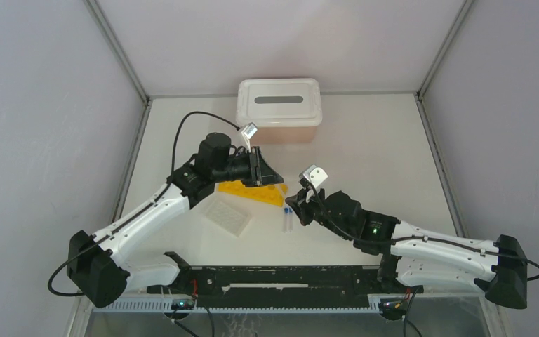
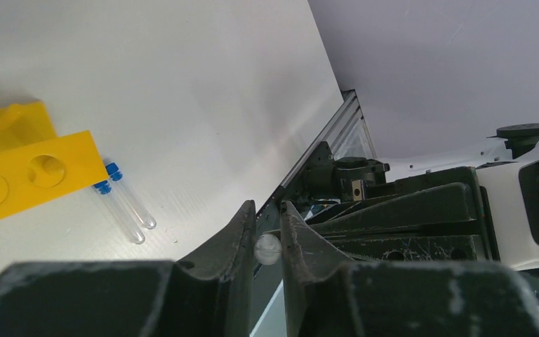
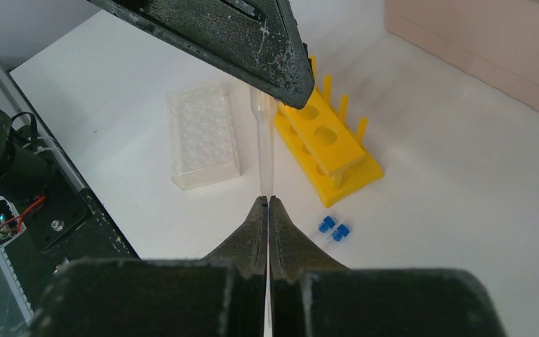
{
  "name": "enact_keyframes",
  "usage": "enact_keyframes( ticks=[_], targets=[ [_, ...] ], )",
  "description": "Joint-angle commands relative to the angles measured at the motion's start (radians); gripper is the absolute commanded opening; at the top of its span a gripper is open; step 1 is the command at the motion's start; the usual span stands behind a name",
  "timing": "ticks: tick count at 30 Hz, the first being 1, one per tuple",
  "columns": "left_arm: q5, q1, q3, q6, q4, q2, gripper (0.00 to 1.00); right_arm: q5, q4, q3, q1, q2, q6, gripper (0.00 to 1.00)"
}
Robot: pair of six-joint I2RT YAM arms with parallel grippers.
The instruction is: Organize the chemistry lab equipment
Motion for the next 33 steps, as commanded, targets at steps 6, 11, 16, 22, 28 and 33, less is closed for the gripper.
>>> enact_keyframes(
  ticks=[6, 11, 16, 22, 28, 33],
  targets=[
    [0.001, 0.004, -0.030, 0.019, 0.019, -0.013, 0.14, 0.009, 0.043, 0.047, 0.005, -0.019, -0.017, 0.00],
    [-0.072, 0.005, -0.020, 0.035, -0.007, -0.042, 0.11, 0.013, 0.039, 0.048, 0.006, -0.022, -0.019, 0.16],
    [-0.185, 0.006, 0.014, 0.071, -0.061, -0.085, 0.10, 0.018, 0.037, 0.048, 0.006, -0.023, -0.018, 0.36],
    [-0.366, 0.006, 0.088, 0.160, -0.206, -0.165, 0.10, 0.031, 0.028, 0.048, 0.007, -0.037, -0.023, 0.42],
    [-0.593, 0.005, 0.121, 0.241, -0.365, -0.252, 0.10, 0.049, 0.039, 0.029, 0.006, -0.053, -0.027, 0.44],
    [-0.801, 0.005, 0.105, 0.271, -0.420, -0.313, 0.09, 0.057, 0.048, 0.023, 0.002, -0.051, -0.031, 0.44]
  ],
)
